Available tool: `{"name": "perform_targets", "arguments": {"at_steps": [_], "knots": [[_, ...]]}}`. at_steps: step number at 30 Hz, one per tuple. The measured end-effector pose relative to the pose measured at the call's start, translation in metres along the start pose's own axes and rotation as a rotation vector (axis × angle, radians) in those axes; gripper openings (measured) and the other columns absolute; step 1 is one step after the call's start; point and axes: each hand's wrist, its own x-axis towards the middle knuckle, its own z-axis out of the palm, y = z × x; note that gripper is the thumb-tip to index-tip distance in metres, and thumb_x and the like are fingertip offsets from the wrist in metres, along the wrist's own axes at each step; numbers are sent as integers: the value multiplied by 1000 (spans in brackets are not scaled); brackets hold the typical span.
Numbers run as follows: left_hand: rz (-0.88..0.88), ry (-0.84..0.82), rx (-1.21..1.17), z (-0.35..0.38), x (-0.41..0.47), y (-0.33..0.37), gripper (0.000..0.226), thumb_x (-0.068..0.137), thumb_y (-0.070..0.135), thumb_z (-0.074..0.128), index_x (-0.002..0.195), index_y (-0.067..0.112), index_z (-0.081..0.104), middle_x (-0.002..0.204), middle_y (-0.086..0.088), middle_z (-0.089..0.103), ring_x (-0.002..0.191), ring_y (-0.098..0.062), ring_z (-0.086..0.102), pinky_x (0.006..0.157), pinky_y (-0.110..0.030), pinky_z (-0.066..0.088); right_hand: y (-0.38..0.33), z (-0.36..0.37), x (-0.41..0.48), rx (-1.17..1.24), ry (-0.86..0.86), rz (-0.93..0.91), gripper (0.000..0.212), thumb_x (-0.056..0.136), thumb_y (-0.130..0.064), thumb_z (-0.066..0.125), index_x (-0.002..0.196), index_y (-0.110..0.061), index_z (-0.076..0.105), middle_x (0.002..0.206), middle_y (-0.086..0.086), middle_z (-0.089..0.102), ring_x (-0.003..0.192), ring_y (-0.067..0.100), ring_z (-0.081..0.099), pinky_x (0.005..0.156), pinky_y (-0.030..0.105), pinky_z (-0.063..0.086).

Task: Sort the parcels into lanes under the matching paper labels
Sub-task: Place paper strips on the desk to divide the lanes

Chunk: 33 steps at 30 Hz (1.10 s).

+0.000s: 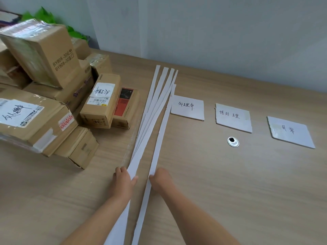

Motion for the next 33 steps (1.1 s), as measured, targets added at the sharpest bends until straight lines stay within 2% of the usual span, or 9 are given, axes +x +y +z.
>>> {"name": "perform_targets", "arguments": {"at_steps": [4,7,9,13,18,23,26,30,33], "knots": [[7,51,29,-7,-4,-2,38,97,40,55,117,8,51,119,-6,53,110,-19,54,67,-25,37,-5,-3,-4,2,-1,-48,15,101,-26,46,99,-13,53,99,8,57,88,23,55,74,29,42],[48,62,65,-17,-6,-1,34,100,41,51,110,9,59,113,-5,58,110,-19,52,69,-25,36,-15,-4,-11,-54,-10,-95,13,100,-23,43,95,-12,47,95,5,52,84,22,50,64,27,39],[71,61,63,-24,-8,0,33,102,38,48,104,8,63,108,-6,61,106,-21,54,69,-26,37,-25,-4,-16,-95,-23,-106,21,100,-24,44,83,-11,47,83,3,49,72,19,49,52,23,33],[83,107,53,-42,-14,5,35,102,36,48,94,7,64,97,-5,59,90,-19,50,66,-28,36,-42,-6,-29,-124,-29,-130,39,100,-24,43,64,-15,34,65,1,37,54,13,37,48,25,27],[138,202,20,-56,-27,11,36,102,37,47,84,9,60,86,-2,54,83,-16,51,62,-26,37,-46,-14,-51,-99,-34,-200,35,99,-21,42,66,-14,37,70,2,40,63,18,44,51,25,30],[154,295,-85,-67,-58,21,34,101,36,50,82,9,57,83,-1,52,79,-15,50,60,-24,35,-21,-27,-78,-53,-37,-240,28,97,-16,40,70,-17,45,84,6,59,84,23,57,72,33,50],[157,343,-126,-72,-81,27,34,100,36,51,83,8,59,83,-2,54,79,-17,52,60,-24,40,3,-36,-96,-17,-35,-256,29,96,-13,40,68,-19,46,91,8,61,89,25,62,88,41,53],[174,394,-142,-75,-119,41,35,101,34,51,80,7,56,80,-2,50,77,-17,49,59,-25,35,47,-46,-114,13,-41,-253,20,93,-12,43,82,-7,58,94,18,69,79,26,60,88,46,55],[198,362,-85,-64,-158,65,39,101,34,52,72,8,46,77,-2,44,78,-23,46,61,-29,31,85,-61,-130,16,-41,-262,25,90,-14,45,94,0,66,98,22,72,85,34,68,87,46,57]]}}
